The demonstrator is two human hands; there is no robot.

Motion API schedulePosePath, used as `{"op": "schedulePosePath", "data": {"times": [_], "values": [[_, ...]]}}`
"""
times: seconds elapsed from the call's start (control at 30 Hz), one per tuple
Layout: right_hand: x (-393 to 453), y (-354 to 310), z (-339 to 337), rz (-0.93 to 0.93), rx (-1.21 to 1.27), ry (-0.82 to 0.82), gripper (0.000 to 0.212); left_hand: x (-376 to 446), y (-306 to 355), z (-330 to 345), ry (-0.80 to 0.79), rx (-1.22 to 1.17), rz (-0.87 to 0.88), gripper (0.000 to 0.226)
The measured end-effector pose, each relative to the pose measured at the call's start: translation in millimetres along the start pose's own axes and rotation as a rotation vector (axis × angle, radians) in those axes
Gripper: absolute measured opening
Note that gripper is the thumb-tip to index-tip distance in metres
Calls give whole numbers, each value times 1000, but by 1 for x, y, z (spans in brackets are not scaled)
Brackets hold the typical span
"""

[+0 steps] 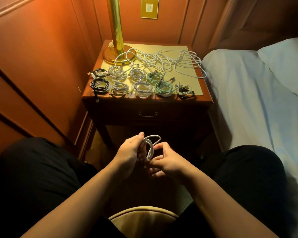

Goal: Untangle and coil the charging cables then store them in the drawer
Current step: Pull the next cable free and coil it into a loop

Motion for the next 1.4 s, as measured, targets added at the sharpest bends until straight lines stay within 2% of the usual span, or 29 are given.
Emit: {"op": "schedulePosePath", "data": {"times": [0.1, 0.2, 0.53, 0.63, 0.8, 0.87, 0.97, 1.1, 1.2, 1.27, 1.4], "values": [[5, -5, 0, -93, -134, -3, 16, -1, 10, 0, -17, 34, 58, 53], [7, -7, 1, -117, -164, -14, 4, -3, 13, 1, -22, 19, 78, 50], [29, 13, -4, -46, -420, 74, 12, 2, 34, -1, -28, -75, 113, 44], [42, 19, -12, 1, -589, 166, 15, -3, 27, 3, -48, -30, 69, 44], [53, 21, -13, 45, -774, 217, 18, -7, 16, 5, -21, -75, 25, 43], [52, 16, -15, -5, -760, 233, 16, -4, 19, 2, 4, -127, 44, 45], [45, 6, -15, -116, -669, 170, 14, 3, 29, -3, 9, -80, 94, 45], [28, -17, -21, -228, -527, 157, 35, 12, 29, -10, 9, 0, 48, 46], [16, -37, -28, -382, -334, 162, 28, 8, 18, -7, -2, 36, -22, 45], [11, -40, -26, -412, -307, 104, 19, 6, 16, -2, -22, 30, -28, 48], [8, -39, -19, -425, -273, 61, 19, 7, 20, 3, -57, 101, 24, 51]]}}
Point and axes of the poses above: each hand's wrist, its own x-axis towards the middle knuckle, its own z-axis out of the palm, y = z × x, the point moved 8 cm from there along x, towards the middle knuckle, and after that the axes turned 8 degrees about z, right-handed, at the moved point
